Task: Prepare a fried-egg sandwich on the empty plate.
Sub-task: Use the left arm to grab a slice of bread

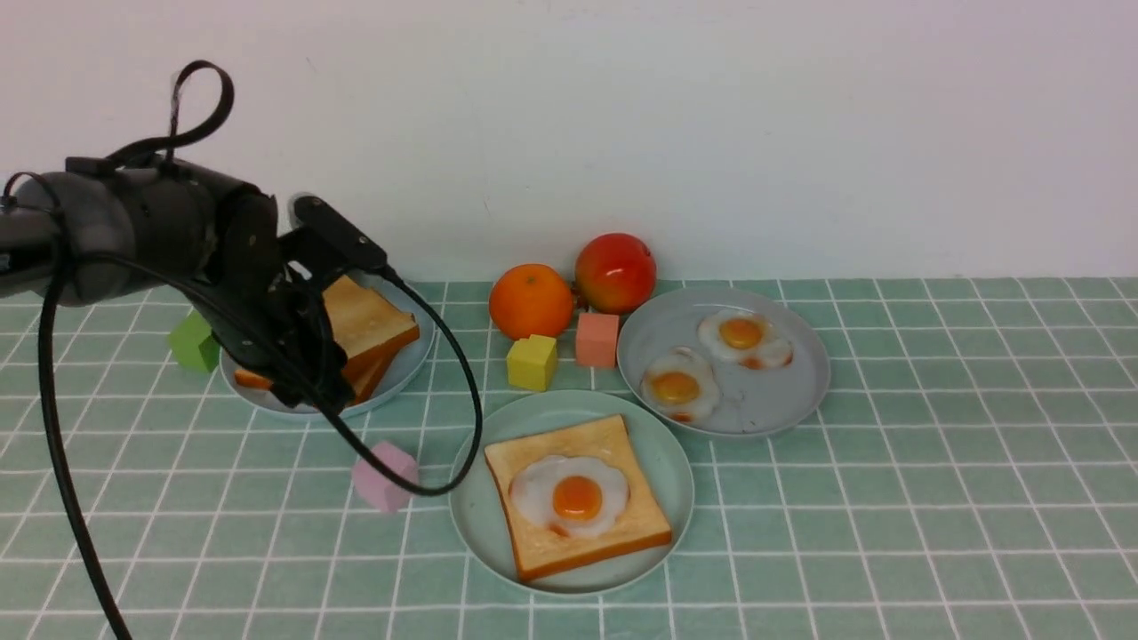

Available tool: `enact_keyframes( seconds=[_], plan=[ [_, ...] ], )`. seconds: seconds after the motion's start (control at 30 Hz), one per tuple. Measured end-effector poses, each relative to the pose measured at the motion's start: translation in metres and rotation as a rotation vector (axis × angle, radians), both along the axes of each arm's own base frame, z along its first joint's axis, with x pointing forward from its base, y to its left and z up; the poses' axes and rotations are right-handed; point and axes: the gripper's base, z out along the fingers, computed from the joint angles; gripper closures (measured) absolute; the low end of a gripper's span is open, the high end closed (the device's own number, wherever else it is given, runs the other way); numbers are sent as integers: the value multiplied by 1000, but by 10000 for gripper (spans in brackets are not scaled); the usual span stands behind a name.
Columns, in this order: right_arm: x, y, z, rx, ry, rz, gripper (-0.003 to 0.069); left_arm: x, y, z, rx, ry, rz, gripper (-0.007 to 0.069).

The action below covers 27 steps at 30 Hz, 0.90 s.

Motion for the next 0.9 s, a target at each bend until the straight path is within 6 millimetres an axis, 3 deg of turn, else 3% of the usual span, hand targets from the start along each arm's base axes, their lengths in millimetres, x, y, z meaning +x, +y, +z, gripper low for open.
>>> enact_keyframes(
  seconds=[0.4,0.57,0.7,0.77,0.9],
  plan=[
    [0,0,0,2,1,-2,636,6,-1,-8,20,-25,-40,260],
    [0,0,0,2,1,-2,634,6,-1,-8,25,-27,-44,370],
    [0,0,0,3,2,-2,628,6,-1,-8,33,-29,-54,554],
    [0,0,0,3,2,-2,627,7,-1,-8,45,-32,-63,592],
    [0,0,0,5,3,-1,627,6,-1,-5,50,-39,-66,591]
  ],
)
